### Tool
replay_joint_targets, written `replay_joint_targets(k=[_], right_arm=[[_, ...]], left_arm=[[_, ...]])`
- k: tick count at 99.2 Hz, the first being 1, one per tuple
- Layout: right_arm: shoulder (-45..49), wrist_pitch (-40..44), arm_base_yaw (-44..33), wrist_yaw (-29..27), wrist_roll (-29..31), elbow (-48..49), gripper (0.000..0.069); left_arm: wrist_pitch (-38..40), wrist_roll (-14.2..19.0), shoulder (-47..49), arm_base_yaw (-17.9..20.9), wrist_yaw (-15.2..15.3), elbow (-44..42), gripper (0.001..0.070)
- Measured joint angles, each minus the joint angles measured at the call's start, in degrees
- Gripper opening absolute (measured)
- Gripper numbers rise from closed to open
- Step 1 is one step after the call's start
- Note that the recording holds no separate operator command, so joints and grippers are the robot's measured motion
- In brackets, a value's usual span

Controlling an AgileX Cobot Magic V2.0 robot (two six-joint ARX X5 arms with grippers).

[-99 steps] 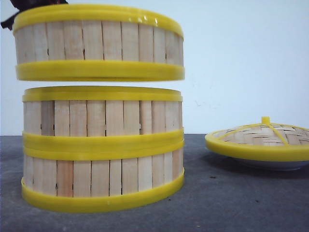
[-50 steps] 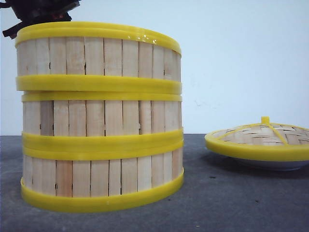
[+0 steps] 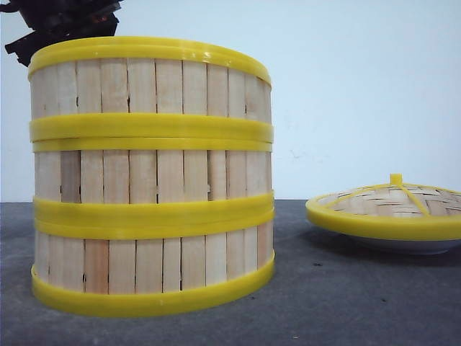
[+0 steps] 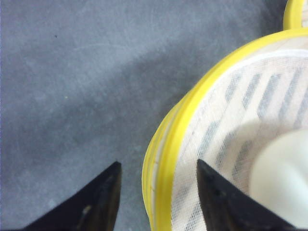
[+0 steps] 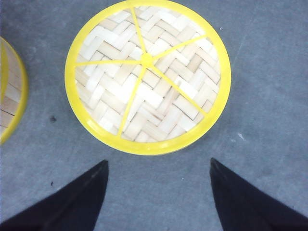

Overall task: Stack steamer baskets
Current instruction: 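Open left gripper and raise it away from the stack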

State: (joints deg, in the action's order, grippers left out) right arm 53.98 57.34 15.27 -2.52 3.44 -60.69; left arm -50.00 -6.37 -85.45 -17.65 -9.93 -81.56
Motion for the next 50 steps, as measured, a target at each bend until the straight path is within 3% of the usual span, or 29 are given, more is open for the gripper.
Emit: replay_joint_targets(k=[28, 50], right_arm=[[0.50, -4.20, 0.00, 0.00, 0.00, 0.00, 0.0410], [6.08, -12.09, 0.00, 2.49, 0.00, 0.00, 0.0410]], left_arm=[[0.17, 0.55, 0.48, 0.00, 0.02, 0.00, 0.0300], [0.46, 0.70, 8.37, 1.36, 0.94, 0.00, 0.0300]])
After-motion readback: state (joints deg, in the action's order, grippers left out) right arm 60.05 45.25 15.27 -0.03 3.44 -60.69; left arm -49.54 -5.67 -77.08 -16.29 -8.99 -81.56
